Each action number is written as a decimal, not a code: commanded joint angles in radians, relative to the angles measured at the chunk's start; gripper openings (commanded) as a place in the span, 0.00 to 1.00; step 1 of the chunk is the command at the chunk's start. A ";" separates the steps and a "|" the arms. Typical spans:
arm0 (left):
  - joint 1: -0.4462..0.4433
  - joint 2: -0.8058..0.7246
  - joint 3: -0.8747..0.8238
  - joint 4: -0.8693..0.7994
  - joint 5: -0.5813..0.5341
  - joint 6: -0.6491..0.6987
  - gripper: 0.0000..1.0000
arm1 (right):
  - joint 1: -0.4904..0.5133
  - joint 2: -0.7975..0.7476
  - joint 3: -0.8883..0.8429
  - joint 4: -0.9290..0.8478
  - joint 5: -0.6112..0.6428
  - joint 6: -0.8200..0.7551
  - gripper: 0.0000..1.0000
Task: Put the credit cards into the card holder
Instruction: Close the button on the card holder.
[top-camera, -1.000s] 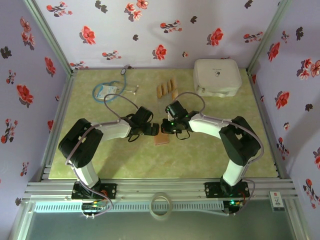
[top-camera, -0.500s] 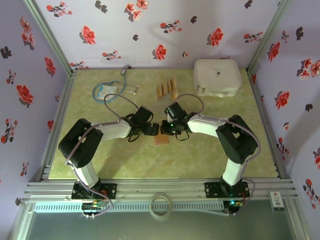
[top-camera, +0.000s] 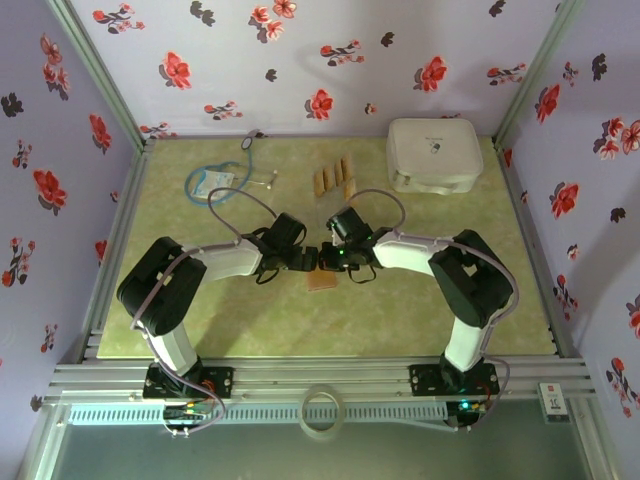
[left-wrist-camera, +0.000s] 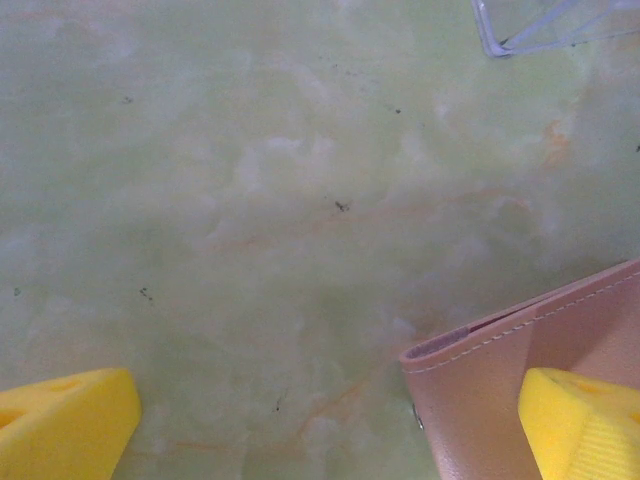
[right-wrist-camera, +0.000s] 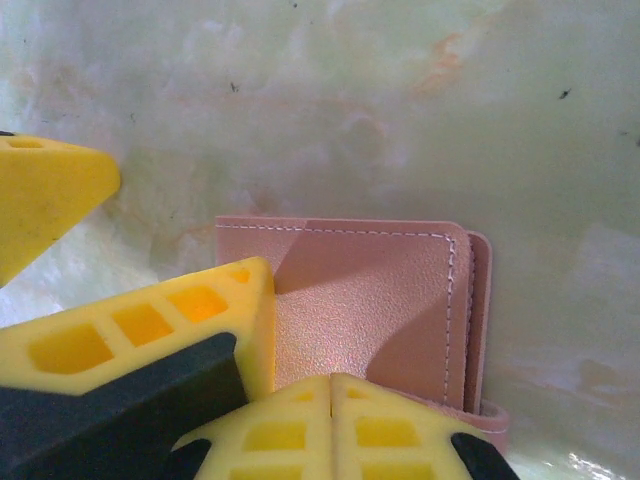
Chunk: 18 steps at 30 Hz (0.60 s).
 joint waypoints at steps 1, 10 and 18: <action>0.008 0.050 -0.029 -0.028 -0.030 -0.017 1.00 | 0.026 0.052 -0.060 -0.038 0.015 0.013 0.00; 0.008 0.047 -0.029 -0.031 -0.031 -0.018 1.00 | 0.049 0.074 -0.166 0.038 0.037 0.053 0.00; 0.009 0.046 -0.027 -0.035 -0.030 -0.024 1.00 | 0.098 0.064 -0.264 0.119 0.101 0.094 0.00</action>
